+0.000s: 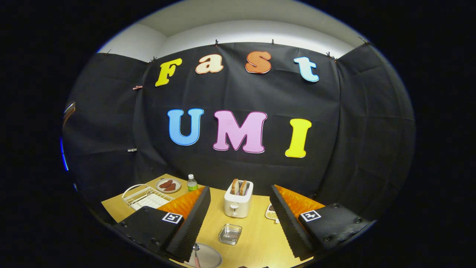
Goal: Take the plate from the dish rack, then take the spoon from the basket and place it into the plate.
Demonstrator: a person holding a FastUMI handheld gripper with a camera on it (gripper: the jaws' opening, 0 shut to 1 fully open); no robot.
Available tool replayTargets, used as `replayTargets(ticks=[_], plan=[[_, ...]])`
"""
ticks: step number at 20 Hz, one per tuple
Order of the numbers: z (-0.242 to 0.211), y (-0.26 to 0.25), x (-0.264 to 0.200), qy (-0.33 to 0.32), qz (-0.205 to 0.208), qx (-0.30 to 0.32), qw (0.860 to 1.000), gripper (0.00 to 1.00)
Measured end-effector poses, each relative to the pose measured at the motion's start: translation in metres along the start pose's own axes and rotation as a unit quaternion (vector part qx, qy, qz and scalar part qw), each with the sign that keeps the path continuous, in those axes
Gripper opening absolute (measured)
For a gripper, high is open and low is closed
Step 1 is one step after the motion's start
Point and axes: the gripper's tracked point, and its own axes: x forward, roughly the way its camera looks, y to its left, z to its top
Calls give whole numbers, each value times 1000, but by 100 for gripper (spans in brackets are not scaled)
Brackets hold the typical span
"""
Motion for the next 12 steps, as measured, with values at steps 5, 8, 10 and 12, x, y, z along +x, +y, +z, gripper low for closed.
replayTargets(ticks=[5, 8, 10, 12], plan=[[6, -10, -1, -8, 12, -29, 999, 98], [6, -8, -1, -8, 21, -23, 999, 98], [8, -8, -1, -12, 24, -20, 999, 98], [7, -7, -2, -14, 26, -20, 999, 98]])
